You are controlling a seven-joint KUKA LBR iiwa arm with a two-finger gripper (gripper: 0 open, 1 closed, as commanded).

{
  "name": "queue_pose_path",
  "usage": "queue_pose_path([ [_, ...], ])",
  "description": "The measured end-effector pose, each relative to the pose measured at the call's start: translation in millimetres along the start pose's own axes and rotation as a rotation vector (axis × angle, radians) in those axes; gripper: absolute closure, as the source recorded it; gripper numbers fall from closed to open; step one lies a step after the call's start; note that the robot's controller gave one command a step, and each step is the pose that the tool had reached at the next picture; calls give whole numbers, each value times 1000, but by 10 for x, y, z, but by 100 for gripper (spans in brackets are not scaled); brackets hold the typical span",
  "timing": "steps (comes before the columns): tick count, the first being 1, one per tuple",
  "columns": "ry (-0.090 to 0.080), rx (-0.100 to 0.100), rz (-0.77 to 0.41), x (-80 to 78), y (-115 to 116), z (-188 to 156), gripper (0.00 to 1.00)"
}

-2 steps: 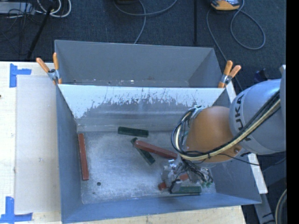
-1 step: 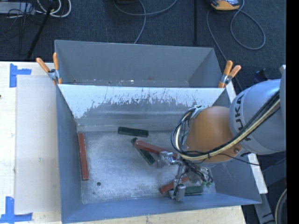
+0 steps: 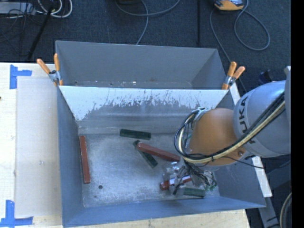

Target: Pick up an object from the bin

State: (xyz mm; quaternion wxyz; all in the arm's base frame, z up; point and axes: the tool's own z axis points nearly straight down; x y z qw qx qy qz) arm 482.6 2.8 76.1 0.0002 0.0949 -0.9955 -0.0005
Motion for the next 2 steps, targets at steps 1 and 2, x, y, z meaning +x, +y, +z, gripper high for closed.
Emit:
queue_pose_path([
  [1,-6,3,1,-2,-223,-648,100],
  [2,-9,3,24,-110,-175,-1523,100],
])
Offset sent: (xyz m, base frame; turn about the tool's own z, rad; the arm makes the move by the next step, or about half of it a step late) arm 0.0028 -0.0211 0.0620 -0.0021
